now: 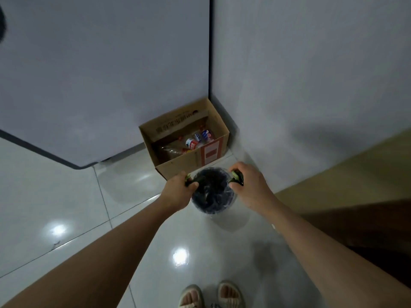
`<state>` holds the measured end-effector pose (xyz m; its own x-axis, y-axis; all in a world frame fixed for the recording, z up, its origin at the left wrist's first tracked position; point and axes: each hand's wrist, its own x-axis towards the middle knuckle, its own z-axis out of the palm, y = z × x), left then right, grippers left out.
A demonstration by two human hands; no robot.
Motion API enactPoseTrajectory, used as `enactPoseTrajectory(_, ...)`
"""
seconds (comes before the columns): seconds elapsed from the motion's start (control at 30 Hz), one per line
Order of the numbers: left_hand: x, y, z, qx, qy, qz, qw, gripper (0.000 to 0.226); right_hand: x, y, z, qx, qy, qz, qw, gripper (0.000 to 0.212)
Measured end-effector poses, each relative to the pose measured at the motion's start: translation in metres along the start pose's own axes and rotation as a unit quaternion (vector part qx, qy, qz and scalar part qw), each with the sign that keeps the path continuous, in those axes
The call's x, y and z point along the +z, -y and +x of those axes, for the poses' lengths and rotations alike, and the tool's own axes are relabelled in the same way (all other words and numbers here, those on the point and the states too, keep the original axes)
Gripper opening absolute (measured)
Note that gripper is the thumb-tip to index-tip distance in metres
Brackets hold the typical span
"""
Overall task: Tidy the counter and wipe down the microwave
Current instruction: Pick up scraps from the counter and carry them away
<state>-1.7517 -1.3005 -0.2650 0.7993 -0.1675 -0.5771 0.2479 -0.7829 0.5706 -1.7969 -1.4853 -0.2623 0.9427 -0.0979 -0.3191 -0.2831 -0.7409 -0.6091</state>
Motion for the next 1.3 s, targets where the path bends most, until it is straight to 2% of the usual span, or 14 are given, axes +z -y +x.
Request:
enactPoseTrajectory(0.2, 0.074, 0.064, 0.078, -0.007, -0.006, 0.014, 1.0, 0.027, 0.092, -0.067, 0.058, -0.002, -0.002, -0.003, 1.0, 0.031)
enactPoseTrajectory(0.33, 0.121, 0.101, 0.13, -0.001, -0.039, 0.018, 0.999, 0.026, 0.145, -0.107, 0.091, -0.004, -0.009, -0.012, 1.0, 0.031)
enactPoseTrajectory(0.7, 0.2, 0.157, 0.235, 0.046, -0.079, 0.077, 0.993, 0.023, 0.244, -0.187, 0.164, -0.002, 0.007, -0.019, 1.0, 0.037)
enactPoseTrajectory(0.9, 0.219, 0.167, 0.255, 0.064, -0.078, 0.111, 0.989, 0.028, 0.269, -0.211, 0.18, -0.001, 0.038, -0.022, 0.999, 0.041)
enactPoseTrajectory(1.03, 0.221, 0.167, 0.256, 0.064, -0.058, 0.124, 0.989, 0.037, 0.27, -0.214, 0.179, 0.004, 0.084, -0.018, 0.996, 0.058)
enactPoseTrajectory(1.17, 0.211, 0.162, 0.244, 0.079, -0.037, 0.154, 0.984, 0.054, 0.257, -0.204, 0.169, 0.015, 0.093, -0.019, 0.995, 0.064)
enactPoseTrajectory(1.3, 0.187, 0.145, 0.218, 0.105, -0.025, 0.2, 0.974, 0.061, 0.228, -0.183, 0.149, 0.021, 0.1, -0.024, 0.995, 0.062)
